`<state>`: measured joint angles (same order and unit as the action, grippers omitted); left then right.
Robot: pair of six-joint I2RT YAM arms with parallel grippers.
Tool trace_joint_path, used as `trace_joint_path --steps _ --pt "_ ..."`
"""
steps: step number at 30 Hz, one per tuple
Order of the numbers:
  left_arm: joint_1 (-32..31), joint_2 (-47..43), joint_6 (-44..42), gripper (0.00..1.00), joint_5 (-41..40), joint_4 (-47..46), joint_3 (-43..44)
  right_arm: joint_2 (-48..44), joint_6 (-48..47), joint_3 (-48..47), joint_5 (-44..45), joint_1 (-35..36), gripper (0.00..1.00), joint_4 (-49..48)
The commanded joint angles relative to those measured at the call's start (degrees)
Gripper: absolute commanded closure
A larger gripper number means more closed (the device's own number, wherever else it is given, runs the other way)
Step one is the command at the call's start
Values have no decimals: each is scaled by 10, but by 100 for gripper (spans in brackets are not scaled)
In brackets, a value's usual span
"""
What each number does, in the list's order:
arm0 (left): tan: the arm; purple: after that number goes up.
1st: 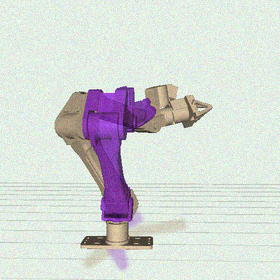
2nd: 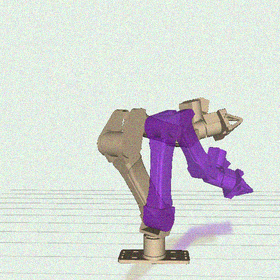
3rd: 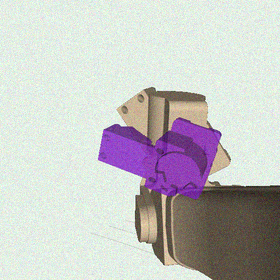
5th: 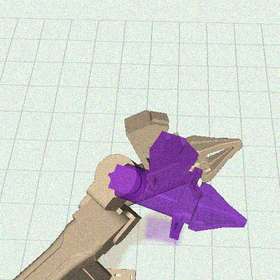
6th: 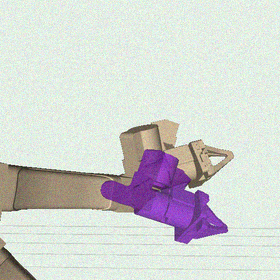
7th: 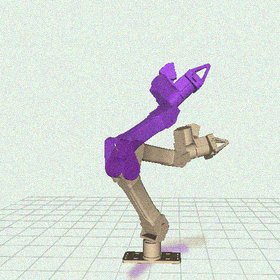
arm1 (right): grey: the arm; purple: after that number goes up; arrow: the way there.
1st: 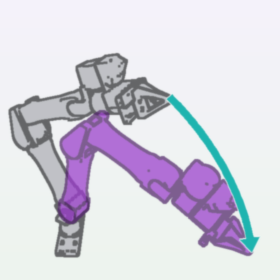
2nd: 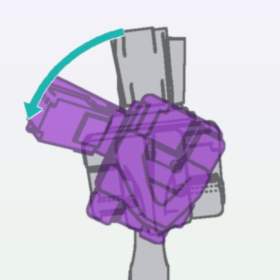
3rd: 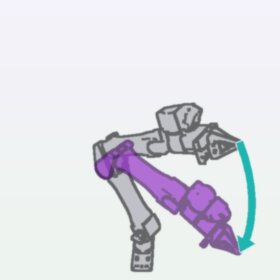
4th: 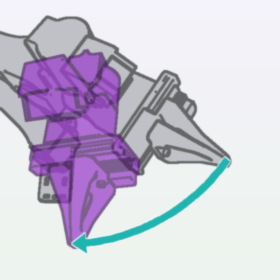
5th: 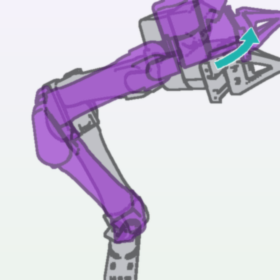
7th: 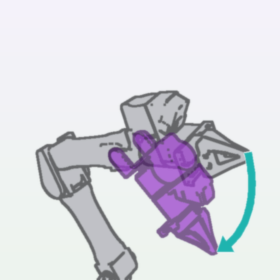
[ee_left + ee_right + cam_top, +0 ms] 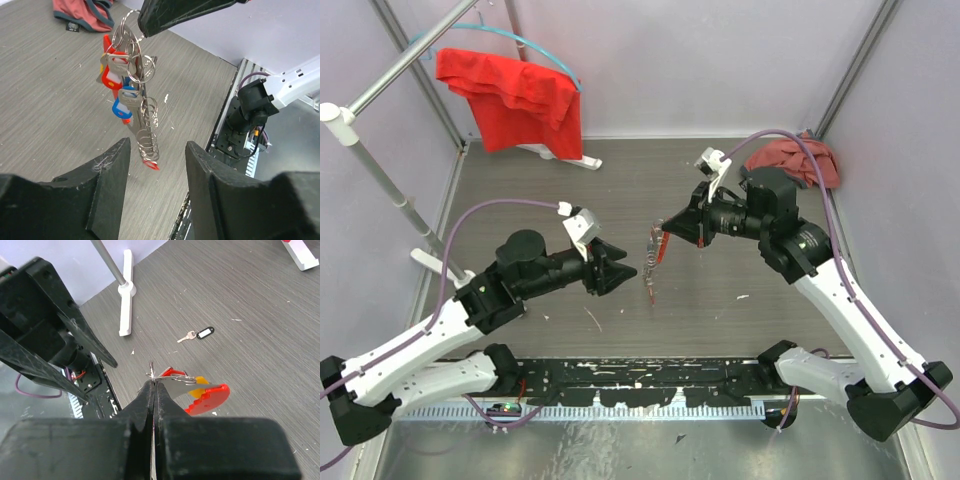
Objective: Put the keys on the keyring
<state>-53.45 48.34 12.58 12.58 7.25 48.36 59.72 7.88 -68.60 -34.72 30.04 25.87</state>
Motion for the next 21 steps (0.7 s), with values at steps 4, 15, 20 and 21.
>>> trace_joint_path --steps 4,15,20,21 --pt "-39 27 -39 40 -54 -58 -7 -28 28 -40 5 2 99 -44" --pt "-44 37 -36 55 -38 -99 -5 -51 6 -16 -45 2 99 -65" --pt "-44 23 -5 59 0 -149 -21 -61 6 -11 -70 2 99 -84" --pt "-44 20 2 59 7 -159 -24 -63 6 -10 -73 2 99 -87"
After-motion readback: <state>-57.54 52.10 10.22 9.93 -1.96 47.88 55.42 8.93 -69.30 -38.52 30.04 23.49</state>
